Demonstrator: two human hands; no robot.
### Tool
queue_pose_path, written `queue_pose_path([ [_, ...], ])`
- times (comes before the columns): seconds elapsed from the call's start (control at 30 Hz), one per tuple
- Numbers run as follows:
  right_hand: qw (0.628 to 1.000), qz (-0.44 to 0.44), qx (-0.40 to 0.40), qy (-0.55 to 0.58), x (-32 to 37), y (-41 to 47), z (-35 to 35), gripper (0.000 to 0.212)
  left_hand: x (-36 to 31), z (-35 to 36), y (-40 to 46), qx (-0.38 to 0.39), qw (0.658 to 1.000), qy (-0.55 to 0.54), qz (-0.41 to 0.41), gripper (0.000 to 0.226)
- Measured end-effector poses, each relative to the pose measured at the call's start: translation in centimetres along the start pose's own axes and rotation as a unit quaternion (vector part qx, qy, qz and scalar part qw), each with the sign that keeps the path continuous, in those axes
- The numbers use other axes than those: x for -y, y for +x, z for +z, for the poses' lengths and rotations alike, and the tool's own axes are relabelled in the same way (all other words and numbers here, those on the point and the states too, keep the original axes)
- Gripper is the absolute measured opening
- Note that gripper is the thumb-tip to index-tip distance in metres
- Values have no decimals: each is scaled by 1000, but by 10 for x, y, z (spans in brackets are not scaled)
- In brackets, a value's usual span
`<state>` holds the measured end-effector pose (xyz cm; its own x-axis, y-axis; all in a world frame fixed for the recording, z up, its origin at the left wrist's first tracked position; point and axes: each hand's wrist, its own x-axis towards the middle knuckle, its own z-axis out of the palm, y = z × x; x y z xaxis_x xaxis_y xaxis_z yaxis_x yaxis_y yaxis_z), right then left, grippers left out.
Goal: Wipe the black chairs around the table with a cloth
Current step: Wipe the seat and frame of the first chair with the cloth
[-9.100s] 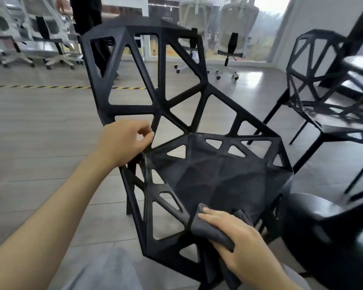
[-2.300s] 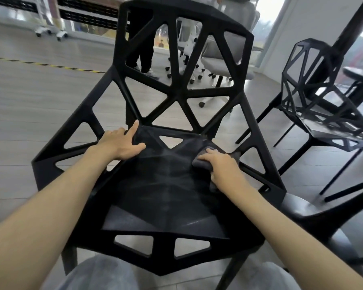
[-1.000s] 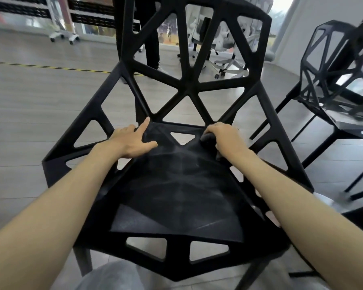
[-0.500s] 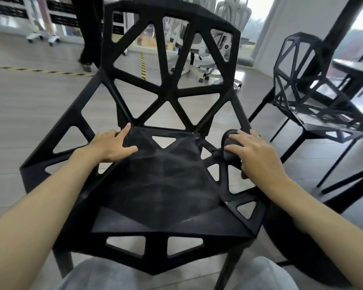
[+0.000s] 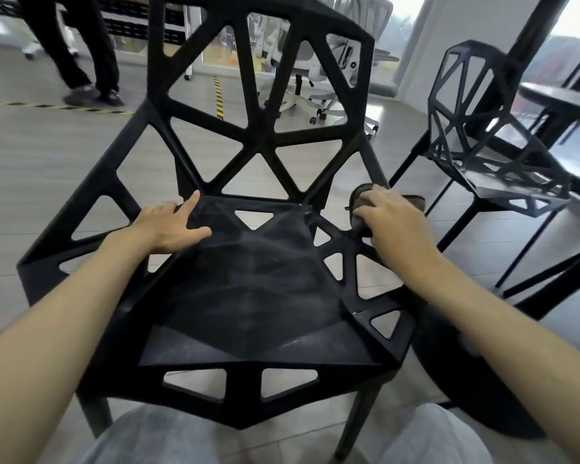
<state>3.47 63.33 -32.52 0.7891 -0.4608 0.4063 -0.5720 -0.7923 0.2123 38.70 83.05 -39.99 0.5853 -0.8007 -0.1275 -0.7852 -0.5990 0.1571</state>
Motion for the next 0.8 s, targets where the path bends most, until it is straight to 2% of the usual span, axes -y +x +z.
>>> queue_pose_path([
  [0.07, 999, 6, 32, 39, 23, -12, 14, 18, 1, 0, 2, 1, 1000, -2, -2, 118],
  [0.13, 990, -32, 95, 103, 38, -23, 27, 28, 1, 0, 2, 5, 1000, -3, -5, 117],
  [0.2, 986, -59, 125, 98, 32, -20, 23, 27, 1, 0, 2, 5, 1000, -1, -7, 117],
  [0.3, 995, -12, 87, 39, 6, -1, 5, 37, -1, -1, 0, 1, 1000, 6, -2, 118],
  [0.37, 999, 7, 23, 25, -4, 4, -6, 31, -2, -2, 0, 1, 1000, 13, 1, 117],
  [0.43, 999, 15, -4, 38, -6, 1, -11, 33, -2, -1, 0, -2, 1000, 15, 0, 115],
  [0.67, 992, 68, 4, 103, -9, -97, -16, 66, -3, -1, 1, -6, 1000, 11, -3, 114],
  [0.8, 986, 93, -6, 135, -15, -114, -17, 72, -1, -2, -3, -8, 1000, -13, 0, 108],
])
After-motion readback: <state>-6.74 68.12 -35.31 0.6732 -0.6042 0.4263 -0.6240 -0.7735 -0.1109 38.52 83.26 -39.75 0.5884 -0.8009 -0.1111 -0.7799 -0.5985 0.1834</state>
